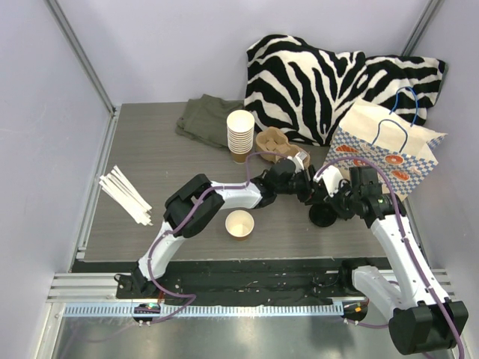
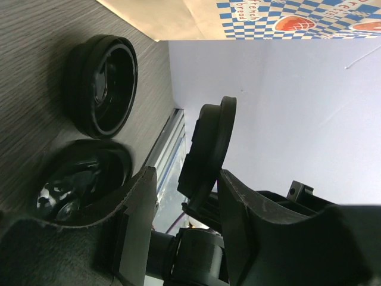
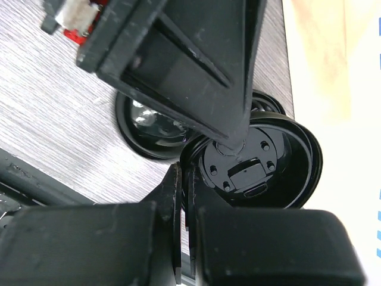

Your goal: Pack the takeout coffee

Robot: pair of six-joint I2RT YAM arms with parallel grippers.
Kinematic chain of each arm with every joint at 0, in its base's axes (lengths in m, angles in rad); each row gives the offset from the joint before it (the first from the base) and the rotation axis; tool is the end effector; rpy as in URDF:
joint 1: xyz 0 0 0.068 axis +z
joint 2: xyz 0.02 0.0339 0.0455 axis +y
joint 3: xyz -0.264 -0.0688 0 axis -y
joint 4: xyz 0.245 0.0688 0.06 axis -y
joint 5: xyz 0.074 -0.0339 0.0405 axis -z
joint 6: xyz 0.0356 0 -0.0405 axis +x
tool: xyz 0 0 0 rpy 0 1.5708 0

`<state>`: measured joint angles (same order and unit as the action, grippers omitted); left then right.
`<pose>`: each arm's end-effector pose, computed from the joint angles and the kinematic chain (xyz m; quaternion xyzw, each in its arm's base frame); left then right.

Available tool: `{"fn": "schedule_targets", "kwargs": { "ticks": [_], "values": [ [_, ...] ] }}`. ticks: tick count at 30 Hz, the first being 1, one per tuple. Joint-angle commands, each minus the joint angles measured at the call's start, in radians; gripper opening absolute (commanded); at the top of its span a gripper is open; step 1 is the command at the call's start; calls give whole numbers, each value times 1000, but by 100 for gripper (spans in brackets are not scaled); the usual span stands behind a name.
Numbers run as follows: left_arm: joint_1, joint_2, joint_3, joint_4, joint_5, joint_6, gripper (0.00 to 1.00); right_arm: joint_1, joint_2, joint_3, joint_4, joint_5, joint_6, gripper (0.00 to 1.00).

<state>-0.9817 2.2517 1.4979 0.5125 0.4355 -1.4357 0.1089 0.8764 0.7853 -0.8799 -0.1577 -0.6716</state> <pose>0.2704 -0.4316 0.1693 -0.0431 0.7788 -0.6235 0.0543 0.1606 0.0232 0.2637 -0.3838 0.8719 -0.0095 0.3038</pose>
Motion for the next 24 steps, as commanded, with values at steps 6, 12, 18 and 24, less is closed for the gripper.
{"fn": "schedule_targets", "kwargs": {
  "ticks": [6, 12, 18, 24],
  "values": [
    [-15, 17, 64, 58, -6, 15, 49, -2, -7, -6, 62, 3, -20, 1],
    [-17, -17, 65, 58, 16, 20, 49, -2, -7, 26, 9, -89, -57, 1],
    [1, -72, 1, 20, 20, 32, 35, -2, -16, 92, -37, -137, -60, 1],
    [34, -185, -56, -17, 69, 81, 17, -3, -5, 201, -152, -232, -74, 14]
  ]
}}
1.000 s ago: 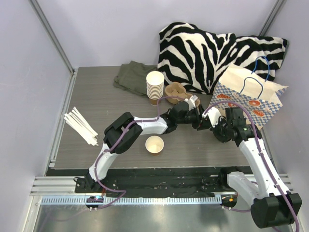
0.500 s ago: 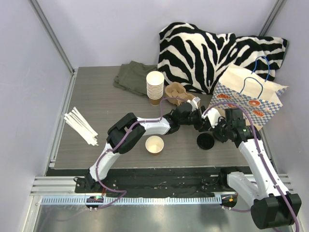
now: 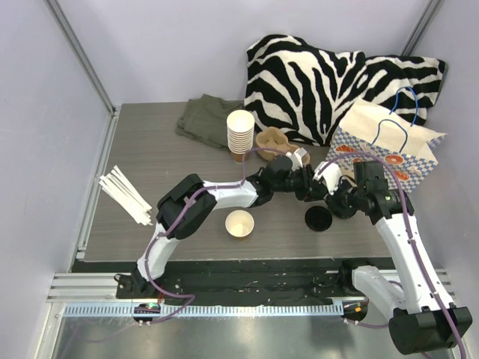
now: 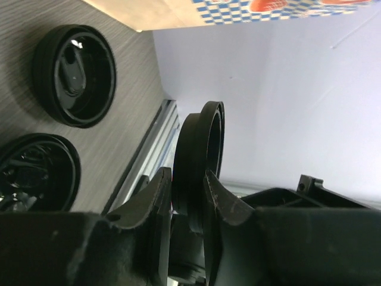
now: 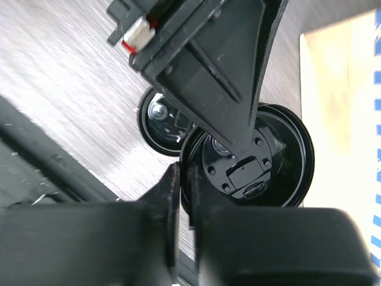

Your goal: Pack the takeout coffee

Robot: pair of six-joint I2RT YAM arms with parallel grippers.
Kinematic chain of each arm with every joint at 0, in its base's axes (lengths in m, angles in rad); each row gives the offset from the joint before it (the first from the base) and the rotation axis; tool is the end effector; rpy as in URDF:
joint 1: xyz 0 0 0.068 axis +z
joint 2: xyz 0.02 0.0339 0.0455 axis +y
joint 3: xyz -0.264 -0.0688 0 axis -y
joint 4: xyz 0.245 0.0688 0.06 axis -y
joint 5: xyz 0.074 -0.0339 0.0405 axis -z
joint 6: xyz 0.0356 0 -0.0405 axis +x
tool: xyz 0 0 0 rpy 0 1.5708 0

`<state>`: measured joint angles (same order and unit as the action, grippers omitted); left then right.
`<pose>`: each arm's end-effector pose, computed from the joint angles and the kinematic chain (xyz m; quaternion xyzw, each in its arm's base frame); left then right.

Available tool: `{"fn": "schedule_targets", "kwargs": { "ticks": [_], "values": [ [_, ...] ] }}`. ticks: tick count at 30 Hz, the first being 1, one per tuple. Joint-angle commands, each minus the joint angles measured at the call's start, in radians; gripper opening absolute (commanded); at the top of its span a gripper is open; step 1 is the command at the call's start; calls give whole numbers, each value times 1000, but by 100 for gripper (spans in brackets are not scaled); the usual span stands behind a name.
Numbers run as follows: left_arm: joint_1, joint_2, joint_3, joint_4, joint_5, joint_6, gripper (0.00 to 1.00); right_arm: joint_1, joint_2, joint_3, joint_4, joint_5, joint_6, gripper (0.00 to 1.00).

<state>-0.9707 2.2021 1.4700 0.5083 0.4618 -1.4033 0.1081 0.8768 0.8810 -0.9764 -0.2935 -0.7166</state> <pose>0.2700 -0.4227 0.1840 -0.0239 0.7738 -0.6300 0.0615 0.1548 0.0272 0.2882 -0.4183 0.8488 0.0459 0.3201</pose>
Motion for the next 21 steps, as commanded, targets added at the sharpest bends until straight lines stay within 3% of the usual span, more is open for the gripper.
{"fn": "schedule_targets", "kwargs": {
  "ticks": [1, 2, 5, 12, 17, 21],
  "values": [
    [27, -151, -37, -13, 50, 52, 15, -1, -6, 122, -77, -111, -43, 19],
    [32, -166, -59, -23, 57, 55, 11, -2, 4, 162, -100, -127, -50, 35],
    [58, -249, -129, -74, 74, 82, 6, -2, -2, 252, -208, -186, -92, 61],
    [144, -473, -316, -201, 117, 177, 1, -1, -62, 299, -347, -184, -188, 77],
    [231, -631, -413, -350, 139, 272, 1, -1, 2, 247, -326, -144, -135, 78],
    [279, -737, -441, -451, 199, 395, 1, -2, 86, 175, -199, -96, -67, 79]
  ]
}}
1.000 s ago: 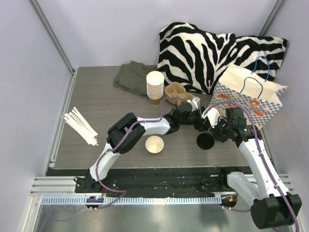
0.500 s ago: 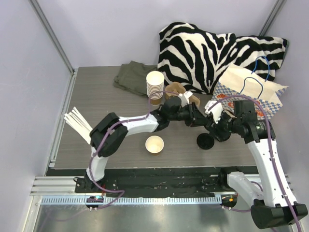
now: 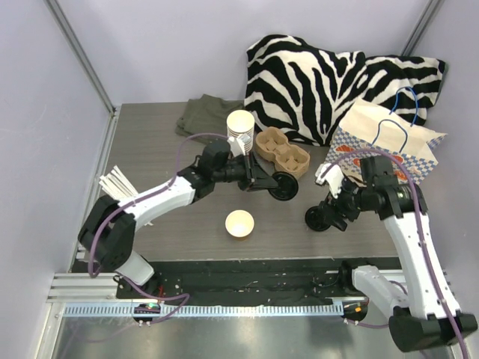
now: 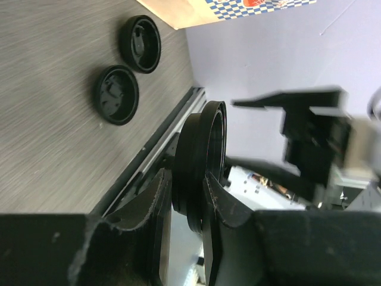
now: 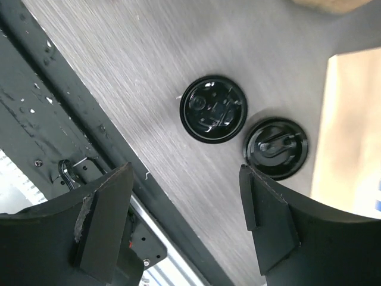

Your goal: Pack the takeout coffee

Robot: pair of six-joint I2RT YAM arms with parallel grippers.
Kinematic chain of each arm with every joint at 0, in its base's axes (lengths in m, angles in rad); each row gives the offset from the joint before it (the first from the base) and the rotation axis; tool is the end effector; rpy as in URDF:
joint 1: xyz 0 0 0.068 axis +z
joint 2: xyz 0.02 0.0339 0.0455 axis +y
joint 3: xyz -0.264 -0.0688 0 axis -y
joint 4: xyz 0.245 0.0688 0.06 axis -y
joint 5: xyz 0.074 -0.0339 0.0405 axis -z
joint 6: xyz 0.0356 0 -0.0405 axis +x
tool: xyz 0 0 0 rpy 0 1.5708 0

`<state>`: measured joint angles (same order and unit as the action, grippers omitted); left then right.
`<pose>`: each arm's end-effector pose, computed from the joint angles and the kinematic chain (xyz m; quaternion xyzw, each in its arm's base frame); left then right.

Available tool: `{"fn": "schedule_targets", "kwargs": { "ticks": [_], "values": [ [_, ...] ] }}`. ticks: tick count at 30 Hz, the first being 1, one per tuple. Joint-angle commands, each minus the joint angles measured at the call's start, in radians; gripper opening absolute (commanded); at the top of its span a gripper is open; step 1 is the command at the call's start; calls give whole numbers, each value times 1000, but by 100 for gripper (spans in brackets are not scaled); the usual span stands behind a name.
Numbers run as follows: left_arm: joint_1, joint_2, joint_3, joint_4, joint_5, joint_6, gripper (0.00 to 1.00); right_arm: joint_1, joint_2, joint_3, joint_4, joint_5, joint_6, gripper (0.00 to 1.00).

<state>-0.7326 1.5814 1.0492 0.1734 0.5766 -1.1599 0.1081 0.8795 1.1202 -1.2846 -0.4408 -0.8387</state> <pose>0.2558 -0.2563 0.2684 -0.0088 0.8044 -0.5796 0.1297 0.1263 0.0290 0.3418 -0.4802 0.8126 0.1064 0.3127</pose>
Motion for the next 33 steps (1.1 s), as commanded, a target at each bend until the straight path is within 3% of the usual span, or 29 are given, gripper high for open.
{"fn": "schedule_targets", "kwargs": {
  "ticks": [1, 5, 10, 16, 26, 33],
  "values": [
    [50, -136, -25, -150, 100, 172, 2, -1, 126, -82, 134, 63, 61, 79],
    [151, -231, -47, -232, 146, 264, 2, -1, 226, -128, 272, 91, 101, 74],
    [285, -340, -75, -298, 230, 301, 2, -2, 337, -177, 393, 139, 107, 66],
    [395, -441, -101, -345, 230, 305, 2, 2, 427, -258, 544, 204, 69, 62],
    [443, -463, -124, -344, 233, 275, 2, 4, 547, -296, 679, 228, 4, 53],
    [453, -440, -137, -310, 232, 250, 2, 5, 578, -290, 667, 211, -43, 39]
  ]
}}
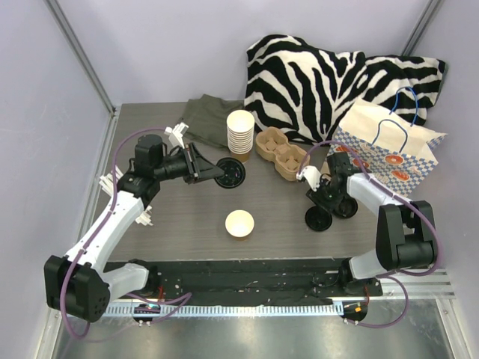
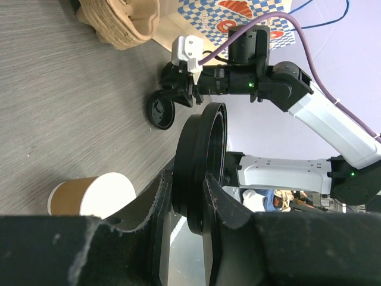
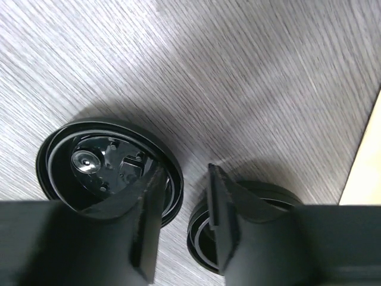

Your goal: Pack the takeout coffee

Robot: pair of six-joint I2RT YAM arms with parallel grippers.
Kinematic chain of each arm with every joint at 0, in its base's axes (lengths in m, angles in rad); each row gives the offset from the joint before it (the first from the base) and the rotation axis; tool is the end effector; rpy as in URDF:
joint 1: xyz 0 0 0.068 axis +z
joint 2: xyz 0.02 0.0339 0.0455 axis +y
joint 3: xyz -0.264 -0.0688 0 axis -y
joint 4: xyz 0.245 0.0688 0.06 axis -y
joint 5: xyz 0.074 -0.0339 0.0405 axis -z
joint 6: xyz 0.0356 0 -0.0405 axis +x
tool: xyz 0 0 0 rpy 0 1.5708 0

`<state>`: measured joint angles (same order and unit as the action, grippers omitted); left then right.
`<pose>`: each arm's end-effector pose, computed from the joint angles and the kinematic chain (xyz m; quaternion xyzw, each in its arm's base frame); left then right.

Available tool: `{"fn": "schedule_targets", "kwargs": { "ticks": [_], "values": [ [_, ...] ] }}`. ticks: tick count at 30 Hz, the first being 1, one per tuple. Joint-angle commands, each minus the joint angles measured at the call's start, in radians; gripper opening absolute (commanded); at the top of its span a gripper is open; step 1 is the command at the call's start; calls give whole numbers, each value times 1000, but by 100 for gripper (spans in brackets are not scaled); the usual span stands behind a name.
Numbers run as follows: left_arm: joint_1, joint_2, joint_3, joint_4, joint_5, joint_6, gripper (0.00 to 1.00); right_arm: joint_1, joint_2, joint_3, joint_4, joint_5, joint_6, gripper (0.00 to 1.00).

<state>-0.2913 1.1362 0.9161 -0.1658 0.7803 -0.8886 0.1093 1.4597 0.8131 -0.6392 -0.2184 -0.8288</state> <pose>0.2352 -0.0967 0.3206 -0.0228 0.7958 -0.5495 0.2536 0.2506 0.0353 0.1718 -0.4586 0.8707 0.0513 0.1701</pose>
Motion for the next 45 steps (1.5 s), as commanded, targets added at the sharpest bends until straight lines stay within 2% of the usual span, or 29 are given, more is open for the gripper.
{"fn": "schedule_targets", "kwargs": {
  "ticks": [1, 2, 8, 13, 18, 21, 27, 36, 42, 43, 45],
  "values": [
    [18, 7, -3, 31, 28, -23, 2, 3, -4, 17, 3, -16, -84, 37],
    [18, 10, -3, 34, 30, -23, 2, 3, -4, 18, -10, -19, -99, 28],
    [27, 14, -8, 32, 37, -27, 2, 4, -18, 89, -102, 7, -193, 2],
    [27, 5, -3, 8, 40, -10, 2, -11, -51, 219, -296, 10, -364, 1],
    [29, 2, -9, 8, 40, -10, 3, -74, -71, 256, -367, 43, -649, 1],
    [29, 2, -19, 23, 45, -19, 3, -97, -55, 274, -389, 53, -763, 1],
    [34, 2, -17, 14, 53, -16, 3, -129, 33, 346, -390, 45, -834, 1],
    [46, -3, -34, 0, 59, -10, 3, -129, 70, 304, -343, 67, -871, 7],
    [50, -3, -42, -1, 59, -13, 3, -131, 57, 252, -287, 85, -894, 24],
    [49, -1, -42, -1, 60, -13, 2, -131, 48, 248, -286, 82, -892, 33],
    [50, -1, -40, 2, 60, -13, 3, -131, 38, 248, -283, 74, -892, 40]
  ]
}}
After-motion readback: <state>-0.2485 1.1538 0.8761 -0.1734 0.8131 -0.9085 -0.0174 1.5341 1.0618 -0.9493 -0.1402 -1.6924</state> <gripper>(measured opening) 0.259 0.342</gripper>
